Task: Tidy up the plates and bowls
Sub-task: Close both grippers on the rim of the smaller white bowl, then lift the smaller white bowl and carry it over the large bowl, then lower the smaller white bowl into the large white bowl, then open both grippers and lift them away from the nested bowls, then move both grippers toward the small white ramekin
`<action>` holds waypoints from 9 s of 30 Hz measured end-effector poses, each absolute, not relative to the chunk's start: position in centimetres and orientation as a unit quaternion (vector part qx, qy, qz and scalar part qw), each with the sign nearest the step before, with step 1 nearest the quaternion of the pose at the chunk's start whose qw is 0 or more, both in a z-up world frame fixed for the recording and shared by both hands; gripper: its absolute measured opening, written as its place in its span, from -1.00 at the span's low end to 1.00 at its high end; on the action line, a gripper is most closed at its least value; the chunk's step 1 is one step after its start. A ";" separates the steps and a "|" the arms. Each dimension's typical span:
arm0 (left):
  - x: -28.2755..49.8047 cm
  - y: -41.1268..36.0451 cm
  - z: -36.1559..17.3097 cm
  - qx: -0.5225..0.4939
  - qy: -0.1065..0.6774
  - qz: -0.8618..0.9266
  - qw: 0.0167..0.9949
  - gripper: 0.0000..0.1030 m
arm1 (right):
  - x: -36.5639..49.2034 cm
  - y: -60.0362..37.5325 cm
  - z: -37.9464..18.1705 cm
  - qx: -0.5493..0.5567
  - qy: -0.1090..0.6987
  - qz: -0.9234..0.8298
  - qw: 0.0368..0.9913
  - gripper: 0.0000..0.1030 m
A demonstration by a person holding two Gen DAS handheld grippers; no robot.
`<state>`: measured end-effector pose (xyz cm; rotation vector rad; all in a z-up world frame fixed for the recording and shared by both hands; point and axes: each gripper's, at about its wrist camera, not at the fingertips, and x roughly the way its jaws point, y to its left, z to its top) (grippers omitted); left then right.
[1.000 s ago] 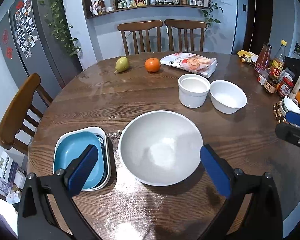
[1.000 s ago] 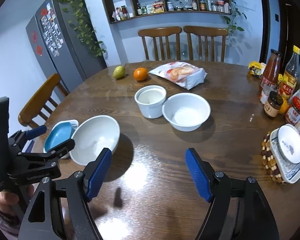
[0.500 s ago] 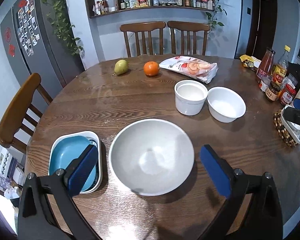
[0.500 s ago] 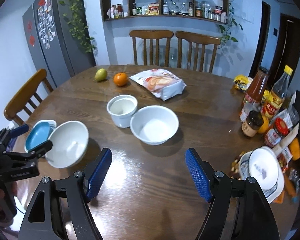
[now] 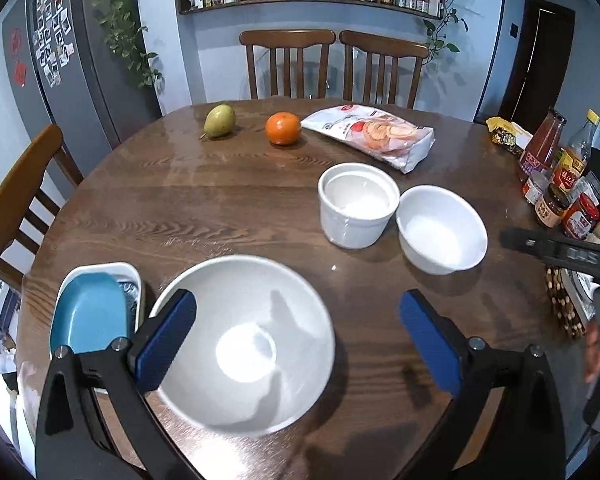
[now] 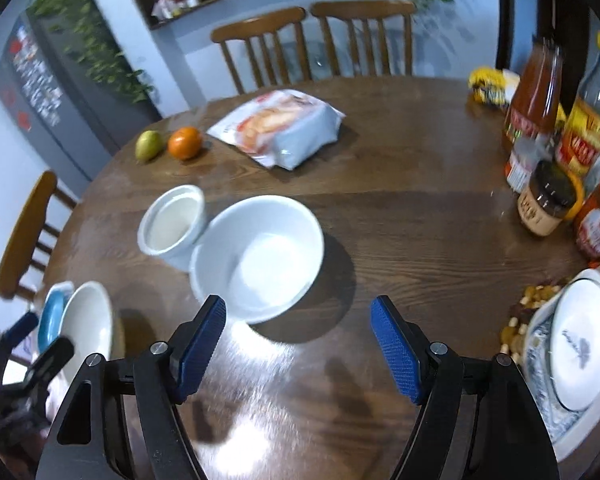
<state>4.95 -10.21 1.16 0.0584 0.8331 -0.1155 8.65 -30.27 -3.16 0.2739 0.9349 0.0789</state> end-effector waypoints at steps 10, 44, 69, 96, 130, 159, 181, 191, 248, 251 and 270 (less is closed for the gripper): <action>6.3 -12.4 0.0 0.026 0.414 -0.065 0.907 0.97 | 13.6 -30.9 -7.5 0.171 0.484 0.057 0.856 -0.24; 6.9 -16.3 -3.0 0.080 0.467 -0.111 0.874 0.29 | 6.8 -27.6 -9.7 0.193 0.514 0.171 0.818 -0.77; 8.0 -18.4 -5.6 0.091 0.528 -0.170 0.827 -0.56 | 6.0 -27.9 -11.1 0.207 0.511 0.160 0.818 -0.77; 4.4 -15.3 -2.3 0.076 0.474 -0.129 0.868 -0.80 | 3.1 -24.8 -6.6 0.171 0.458 0.173 0.855 -0.77; 1.6 -3.9 3.5 0.050 0.381 -0.104 0.917 -0.79 | 0.8 -13.1 0.4 0.108 0.409 0.182 0.888 -0.77; 5.7 -2.6 7.9 0.042 0.340 -0.143 0.929 -0.73 | 2.8 -11.0 6.3 0.081 0.355 0.147 0.919 -0.76; 9.4 -2.3 0.2 0.042 0.452 -0.138 0.881 -0.72 | 8.1 -11.0 -0.9 0.105 0.453 0.155 0.872 -0.76; 8.8 -2.2 -3.6 0.056 0.497 -0.138 0.855 -0.72 | 8.2 -10.7 -5.2 0.113 0.506 0.154 0.841 -0.76; 5.7 -0.8 0.6 0.059 0.447 -0.071 0.890 0.87 | 3.0 -14.2 -0.3 0.139 0.425 0.117 0.887 0.24; 5.3 -0.9 0.8 0.061 0.443 -0.070 0.892 0.89 | 2.6 -14.3 -0.2 0.135 0.423 0.116 0.889 0.27; 3.8 -2.6 2.4 0.076 0.420 -0.076 0.901 0.97 | -0.5 -17.9 1.8 0.131 0.393 0.082 0.906 0.28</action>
